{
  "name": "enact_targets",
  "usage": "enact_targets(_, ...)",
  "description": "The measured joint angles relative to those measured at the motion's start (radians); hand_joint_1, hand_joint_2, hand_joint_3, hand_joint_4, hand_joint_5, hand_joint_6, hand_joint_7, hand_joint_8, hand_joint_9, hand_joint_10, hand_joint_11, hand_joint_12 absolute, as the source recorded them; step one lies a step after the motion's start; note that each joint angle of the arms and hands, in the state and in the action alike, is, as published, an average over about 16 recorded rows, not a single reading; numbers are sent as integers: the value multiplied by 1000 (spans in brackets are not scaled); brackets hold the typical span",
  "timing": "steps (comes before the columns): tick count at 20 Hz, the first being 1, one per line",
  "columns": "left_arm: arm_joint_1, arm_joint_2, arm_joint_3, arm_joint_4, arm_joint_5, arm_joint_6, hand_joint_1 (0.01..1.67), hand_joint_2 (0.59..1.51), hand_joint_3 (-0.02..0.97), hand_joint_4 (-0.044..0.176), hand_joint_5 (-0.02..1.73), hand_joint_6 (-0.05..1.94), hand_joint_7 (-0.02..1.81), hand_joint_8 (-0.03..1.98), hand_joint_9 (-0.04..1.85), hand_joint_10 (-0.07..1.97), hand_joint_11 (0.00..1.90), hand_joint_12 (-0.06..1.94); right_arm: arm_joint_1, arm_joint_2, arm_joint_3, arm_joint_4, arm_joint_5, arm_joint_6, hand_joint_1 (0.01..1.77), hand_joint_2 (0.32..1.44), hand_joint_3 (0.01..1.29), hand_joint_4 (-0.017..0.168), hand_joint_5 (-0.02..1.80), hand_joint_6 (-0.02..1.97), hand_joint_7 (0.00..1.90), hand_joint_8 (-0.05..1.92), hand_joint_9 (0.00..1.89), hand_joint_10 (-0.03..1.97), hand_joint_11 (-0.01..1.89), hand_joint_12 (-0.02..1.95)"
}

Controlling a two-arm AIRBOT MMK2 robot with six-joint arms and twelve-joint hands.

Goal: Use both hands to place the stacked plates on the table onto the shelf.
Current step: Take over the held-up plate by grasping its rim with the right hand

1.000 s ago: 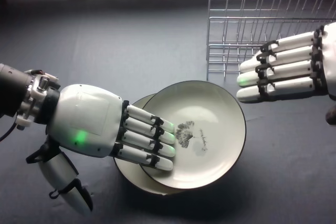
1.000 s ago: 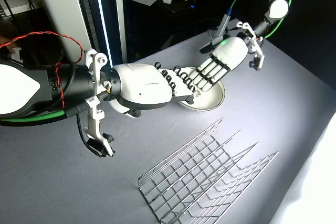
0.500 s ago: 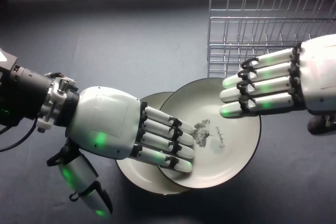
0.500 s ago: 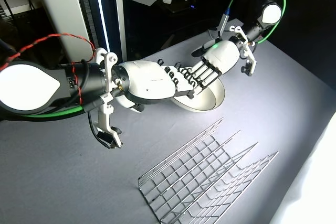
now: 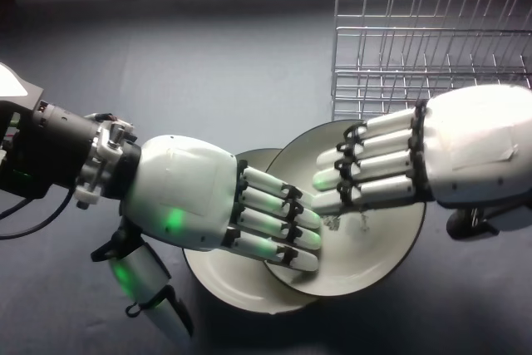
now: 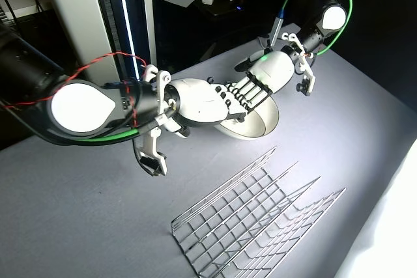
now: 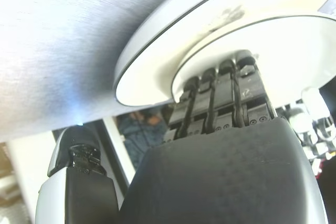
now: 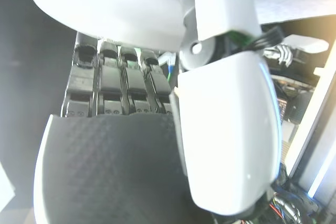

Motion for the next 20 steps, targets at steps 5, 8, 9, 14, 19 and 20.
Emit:
enact_targets(5, -4, -6, 0, 1, 4, -2, 16, 1046, 20, -4, -15, -23, -14, -26, -19, -22, 13, -10, -12, -33, 9, 1, -27, -1, 1329, 932, 21, 3, 17, 18, 16, -18, 19, 13, 12, 706)
enact_targets(8, -5, -8, 2, 1, 4, -2, 15, 1046, 20, -4, -15, -21, -14, -26, -20, -23, 13, -13, -18, -50, 22, 2, -38, -2, 1319, 944, 22, 3, 17, 18, 16, -18, 20, 13, 12, 697)
enact_targets(9, -5, -8, 2, 1, 4, -2, 15, 1046, 20, -4, -15, -21, -14, -25, -20, -23, 13, -14, -20, -55, 27, 3, -40, -2, 1316, 948, 22, 3, 17, 18, 16, -18, 20, 13, 12, 693)
enact_targets(14, -5, -9, 6, 1, 1, -2, 15, 1046, 21, -4, -13, -21, -14, -26, -21, -24, 13, -14, -23, -83, 56, 4, -49, -3, 1316, 961, 22, 2, 16, 18, 16, -18, 21, 14, 9, 699)
enact_targets(19, -5, -9, 12, 0, -3, -3, 16, 1045, 21, -4, -12, -20, -13, -26, -21, -25, 14, -14, -15, -113, 85, 6, -57, -4, 1320, 971, 22, 2, 18, 17, 16, -18, 22, 14, 9, 702)
enact_targets(20, -5, -9, 14, 0, -4, -3, 16, 1044, 21, -4, -11, -20, -13, -26, -20, -25, 14, -15, -13, -118, 90, 7, -59, -4, 1320, 973, 22, 1, 18, 17, 16, -18, 21, 14, 9, 700)
